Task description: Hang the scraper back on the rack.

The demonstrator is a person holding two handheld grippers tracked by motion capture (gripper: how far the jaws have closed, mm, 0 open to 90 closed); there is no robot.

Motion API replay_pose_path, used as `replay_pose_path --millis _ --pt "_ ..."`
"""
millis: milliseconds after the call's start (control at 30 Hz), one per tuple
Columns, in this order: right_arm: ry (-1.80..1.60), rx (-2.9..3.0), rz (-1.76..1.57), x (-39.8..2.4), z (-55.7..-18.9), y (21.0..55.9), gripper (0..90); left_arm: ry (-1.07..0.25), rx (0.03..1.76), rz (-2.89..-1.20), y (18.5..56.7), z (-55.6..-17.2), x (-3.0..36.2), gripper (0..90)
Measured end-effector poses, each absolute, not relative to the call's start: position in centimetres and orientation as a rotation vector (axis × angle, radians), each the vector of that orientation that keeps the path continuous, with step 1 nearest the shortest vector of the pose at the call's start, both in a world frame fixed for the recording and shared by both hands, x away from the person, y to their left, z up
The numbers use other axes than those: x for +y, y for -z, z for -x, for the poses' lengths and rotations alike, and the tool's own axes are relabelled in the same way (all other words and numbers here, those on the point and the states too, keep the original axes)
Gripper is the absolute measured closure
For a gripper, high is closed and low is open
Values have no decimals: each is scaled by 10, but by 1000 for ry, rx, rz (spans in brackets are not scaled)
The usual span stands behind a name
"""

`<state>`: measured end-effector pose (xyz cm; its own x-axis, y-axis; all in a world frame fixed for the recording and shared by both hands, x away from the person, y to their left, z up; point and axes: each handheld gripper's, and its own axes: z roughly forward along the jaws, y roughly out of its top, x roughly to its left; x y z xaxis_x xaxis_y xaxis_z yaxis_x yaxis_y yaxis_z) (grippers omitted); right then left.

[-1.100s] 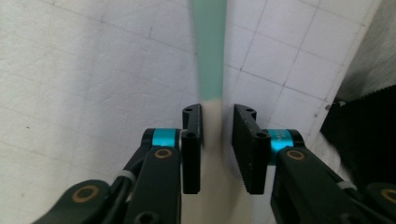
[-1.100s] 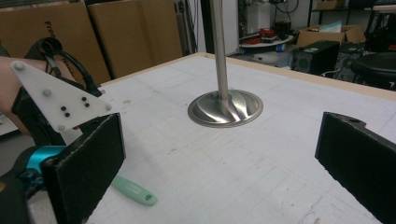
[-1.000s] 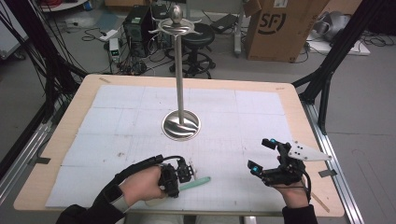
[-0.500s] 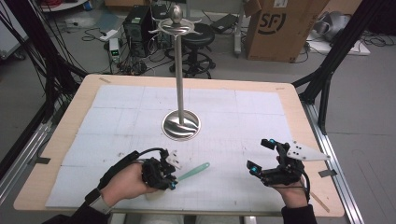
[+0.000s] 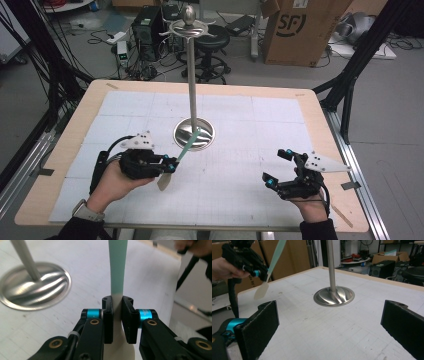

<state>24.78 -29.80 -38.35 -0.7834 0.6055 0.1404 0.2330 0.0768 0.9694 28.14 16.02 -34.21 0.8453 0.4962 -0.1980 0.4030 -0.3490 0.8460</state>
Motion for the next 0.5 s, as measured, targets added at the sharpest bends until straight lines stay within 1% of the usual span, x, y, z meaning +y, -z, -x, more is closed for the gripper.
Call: replay_pose_path --millis 100,233,333,500 --pt "-1760 2054 -840 -299 -248 383 3 -147 687 -1908 331 -288 177 807" --pt "-1760 2050 -844 -300 -248 384 3 -212 701 -1848 318 -294 194 807" --pt "-1759 2054 -839 -298 -248 384 3 -280 735 -1798 310 -300 201 807" --pt "-1758 2064 -845 -297 -249 385 3 -314 724 -1760 297 -311 204 807"
